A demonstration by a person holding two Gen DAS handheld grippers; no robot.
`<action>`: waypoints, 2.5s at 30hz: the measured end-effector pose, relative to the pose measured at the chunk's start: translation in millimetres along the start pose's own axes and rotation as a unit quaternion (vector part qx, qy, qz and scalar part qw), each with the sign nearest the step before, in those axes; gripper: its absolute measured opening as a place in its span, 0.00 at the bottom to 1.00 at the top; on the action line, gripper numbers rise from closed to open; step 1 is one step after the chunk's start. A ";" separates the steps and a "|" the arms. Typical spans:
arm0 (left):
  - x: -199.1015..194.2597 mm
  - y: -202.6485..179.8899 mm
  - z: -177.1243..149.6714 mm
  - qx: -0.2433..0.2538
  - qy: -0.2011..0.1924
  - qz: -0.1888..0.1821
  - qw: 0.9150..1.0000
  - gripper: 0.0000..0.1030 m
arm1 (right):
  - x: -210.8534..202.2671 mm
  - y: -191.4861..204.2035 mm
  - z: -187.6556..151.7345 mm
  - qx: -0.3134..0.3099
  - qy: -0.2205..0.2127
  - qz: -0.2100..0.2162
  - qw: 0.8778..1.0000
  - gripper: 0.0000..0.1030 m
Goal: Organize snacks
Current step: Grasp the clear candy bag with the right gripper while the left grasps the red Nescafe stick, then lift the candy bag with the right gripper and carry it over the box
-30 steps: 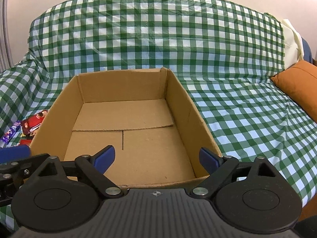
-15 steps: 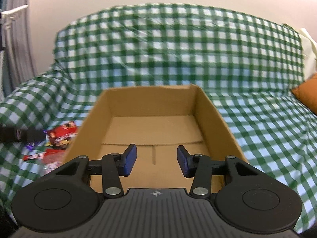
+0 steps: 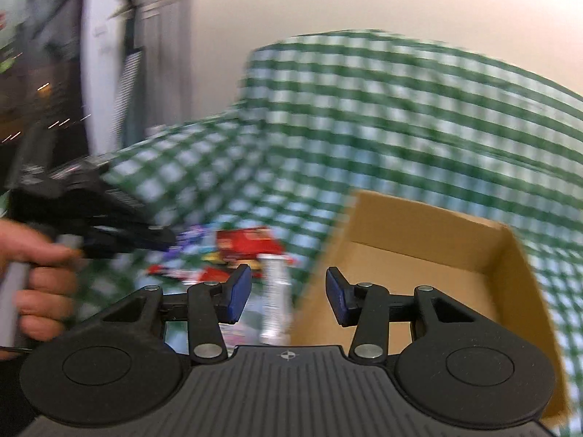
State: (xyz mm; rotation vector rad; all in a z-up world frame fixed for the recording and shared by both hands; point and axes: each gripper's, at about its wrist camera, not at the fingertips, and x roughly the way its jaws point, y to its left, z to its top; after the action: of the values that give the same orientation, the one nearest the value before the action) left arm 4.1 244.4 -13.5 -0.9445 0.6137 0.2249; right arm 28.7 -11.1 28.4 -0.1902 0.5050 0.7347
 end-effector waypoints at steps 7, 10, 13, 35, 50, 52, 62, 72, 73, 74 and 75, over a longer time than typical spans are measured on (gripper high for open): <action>15.7 23.7 3.1 -0.014 0.004 0.060 0.998 0.11 | 59.5 69.6 -19.3 -0.045 0.054 0.060 0.996 0.60; 21.3 20.8 -1.1 0.008 0.005 0.097 0.995 0.21 | 86.7 80.7 -26.0 -0.038 0.107 0.058 0.992 0.61; 30.1 12.6 -2.5 0.039 0.003 0.144 0.989 0.29 | 98.4 87.7 -22.1 -0.033 0.123 0.043 0.991 0.76; 43.6 10.5 -4.8 0.046 0.019 0.167 0.985 0.31 | 122.4 100.0 -26.8 0.001 0.190 0.029 0.981 0.88; 40.3 22.9 -2.0 -0.048 0.003 0.133 0.990 0.37 | 113.0 90.4 -22.6 -0.011 0.156 -0.006 0.988 0.49; 44.5 28.0 1.8 -0.078 0.004 0.136 0.988 0.50 | 112.2 86.7 -21.3 0.000 0.152 -0.009 0.988 0.95; 87.4 41.2 24.8 -0.104 0.009 0.198 0.975 0.55 | 140.2 84.6 -29.5 0.037 0.230 0.021 0.972 0.95; 103.7 10.2 24.3 0.047 0.025 0.238 0.970 0.03 | 147.4 87.2 -29.2 0.024 0.227 0.035 0.973 0.95; 100.4 6.5 23.8 0.059 0.022 0.237 0.970 0.03 | 146.5 86.8 -29.2 0.022 0.222 0.038 0.974 0.93; 94.9 1.9 23.3 0.076 0.018 0.230 0.970 0.03 | 145.2 86.9 -27.7 0.017 0.216 0.040 0.975 0.86; 90.2 -2.9 22.2 0.092 0.015 0.225 0.970 0.03 | 142.7 87.7 -28.0 0.011 0.209 0.043 0.977 0.78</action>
State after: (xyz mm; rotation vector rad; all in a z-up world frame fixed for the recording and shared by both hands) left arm 87.0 253.5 -54.5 -0.6210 0.8583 0.5488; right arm 48.3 128.0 -66.9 -0.3076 0.9264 0.7755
